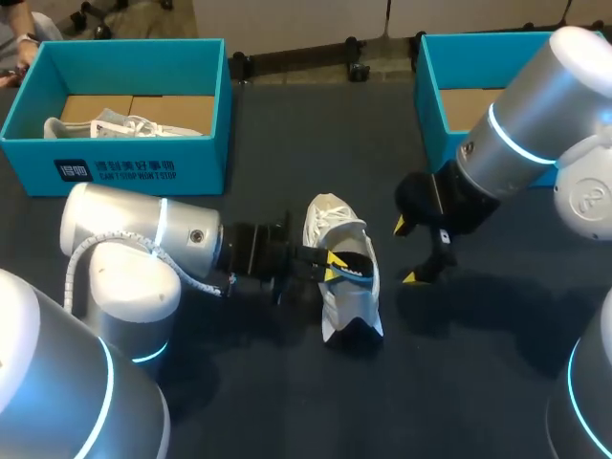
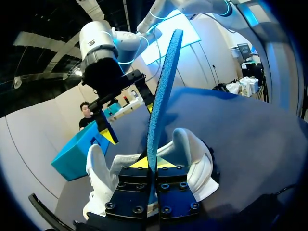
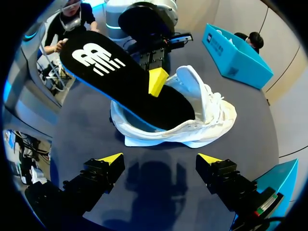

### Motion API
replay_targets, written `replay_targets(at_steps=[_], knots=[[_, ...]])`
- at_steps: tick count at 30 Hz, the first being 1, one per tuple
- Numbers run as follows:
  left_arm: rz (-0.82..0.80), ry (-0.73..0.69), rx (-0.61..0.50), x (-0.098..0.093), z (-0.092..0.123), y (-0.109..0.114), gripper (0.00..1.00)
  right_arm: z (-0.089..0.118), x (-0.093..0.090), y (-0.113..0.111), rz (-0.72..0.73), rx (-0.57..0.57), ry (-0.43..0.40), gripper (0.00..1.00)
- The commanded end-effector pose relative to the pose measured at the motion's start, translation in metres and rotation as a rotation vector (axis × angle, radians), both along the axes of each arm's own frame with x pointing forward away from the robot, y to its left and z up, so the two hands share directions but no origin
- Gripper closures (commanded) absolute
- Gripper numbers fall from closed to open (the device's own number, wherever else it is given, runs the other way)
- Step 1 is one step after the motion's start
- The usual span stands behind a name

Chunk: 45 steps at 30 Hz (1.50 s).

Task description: Take the shoe out of the shoebox, open the shoe tongue, remove and reinsert the insole, then place the shoe into the shoebox

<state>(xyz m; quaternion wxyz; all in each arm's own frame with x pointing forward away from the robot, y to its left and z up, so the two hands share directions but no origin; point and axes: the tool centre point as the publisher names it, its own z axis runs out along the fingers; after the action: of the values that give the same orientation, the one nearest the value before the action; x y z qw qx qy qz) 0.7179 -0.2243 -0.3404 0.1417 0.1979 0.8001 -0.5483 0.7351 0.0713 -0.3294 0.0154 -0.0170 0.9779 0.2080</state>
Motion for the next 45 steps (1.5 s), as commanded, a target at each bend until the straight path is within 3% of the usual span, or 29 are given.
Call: replay_targets(at_steps=[1, 14, 15, 16, 19, 29, 37, 40, 41, 42, 45], knots=[[0.014, 0.003, 0.002, 0.007, -0.005, -0.007, 1.0, -0.002, 0.001, 0.002, 0.001, -0.003, 0.001, 0.0], [0.047, -0.023, 0.02, 0.021, -0.012, -0.002, 1.0, -0.002, -0.001, 0.009, 0.005, -0.005, 0.003, 0.0], [0.049, -0.022, 0.017, 0.02, -0.01, 0.0, 0.83, -0.002, -0.001, 0.009, 0.005, -0.005, 0.003, 0.0], [0.048, -0.02, 0.008, 0.018, -0.007, 0.001, 0.59, -0.002, -0.001, 0.009, 0.005, -0.006, 0.003, 0.0], [0.04, -0.021, -0.004, 0.013, 0.0, 0.003, 0.55, -0.002, -0.001, 0.01, 0.003, -0.006, 0.003, 0.0], [0.002, -0.013, -0.034, -0.003, 0.015, -0.002, 0.59, -0.001, -0.003, 0.01, -0.002, -0.007, -0.002, 0.0], [-0.021, -0.007, -0.027, -0.007, 0.01, -0.009, 0.64, -0.001, -0.006, 0.009, -0.007, -0.005, -0.002, 0.0], [-0.022, -0.015, -0.014, -0.004, 0.005, -0.011, 0.87, -0.002, -0.007, 0.008, -0.008, -0.003, -0.001, 0.0], [-0.022, -0.015, -0.014, -0.004, 0.005, -0.011, 0.87, -0.002, -0.007, 0.008, -0.008, -0.003, -0.001, 0.0], [-0.019, -0.023, -0.008, -0.001, 0.002, -0.011, 1.0, -0.002, -0.006, 0.007, -0.01, -0.002, -0.001, 0.0], [-0.016, -0.035, 0.008, 0.004, -0.004, -0.012, 1.0, -0.001, -0.005, 0.006, -0.01, -0.001, -0.004, 0.0]])
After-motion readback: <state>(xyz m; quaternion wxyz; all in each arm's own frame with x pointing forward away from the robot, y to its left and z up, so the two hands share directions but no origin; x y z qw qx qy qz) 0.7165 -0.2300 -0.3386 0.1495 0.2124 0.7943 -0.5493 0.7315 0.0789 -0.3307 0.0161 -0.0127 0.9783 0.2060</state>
